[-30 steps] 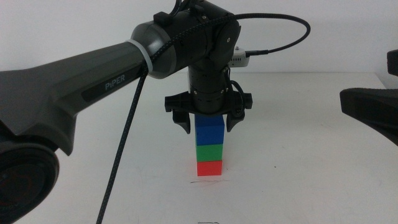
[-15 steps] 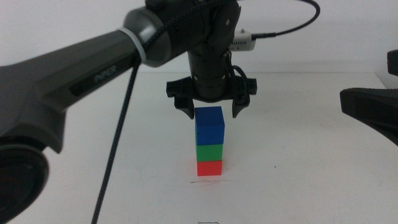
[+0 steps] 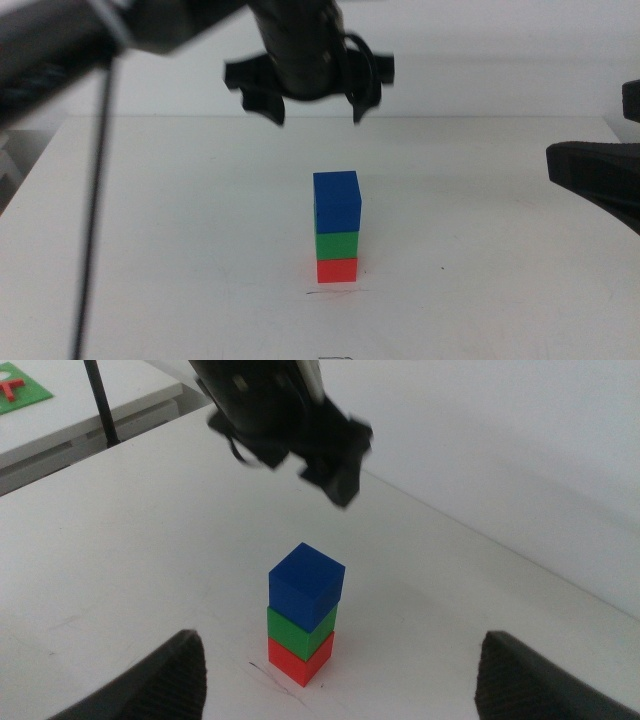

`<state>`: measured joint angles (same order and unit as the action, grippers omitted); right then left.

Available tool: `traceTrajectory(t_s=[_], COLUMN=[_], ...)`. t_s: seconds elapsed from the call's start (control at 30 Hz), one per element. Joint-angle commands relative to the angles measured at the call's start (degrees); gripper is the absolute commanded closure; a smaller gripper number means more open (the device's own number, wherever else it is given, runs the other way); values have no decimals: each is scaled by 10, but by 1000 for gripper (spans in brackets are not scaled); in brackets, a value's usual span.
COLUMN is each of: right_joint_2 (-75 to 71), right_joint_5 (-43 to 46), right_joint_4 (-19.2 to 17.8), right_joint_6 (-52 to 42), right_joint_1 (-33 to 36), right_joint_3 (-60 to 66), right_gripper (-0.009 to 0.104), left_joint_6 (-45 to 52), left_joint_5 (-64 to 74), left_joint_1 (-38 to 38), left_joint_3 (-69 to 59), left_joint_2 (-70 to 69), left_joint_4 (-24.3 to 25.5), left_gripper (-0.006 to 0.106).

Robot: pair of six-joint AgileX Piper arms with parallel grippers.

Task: Stack red cubes first, then green, then blue cubes in a specific spot.

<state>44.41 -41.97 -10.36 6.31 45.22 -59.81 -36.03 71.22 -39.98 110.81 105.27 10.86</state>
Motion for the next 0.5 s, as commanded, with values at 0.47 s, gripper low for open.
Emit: traceTrajectory(t_s=[0.47], right_joint_2=[-2], right_joint_5=[39], right_joint_4=[-14], right_joint_6=[-7], right_joint_1=[-4], right_joint_3=[-15], right_gripper=[11], left_joint_6=[239], left_joint_5=[40], left_joint_1=[22], left_joint_3=[-38], left_joint_2=[-251], left_joint_4=[122], left_gripper=[7])
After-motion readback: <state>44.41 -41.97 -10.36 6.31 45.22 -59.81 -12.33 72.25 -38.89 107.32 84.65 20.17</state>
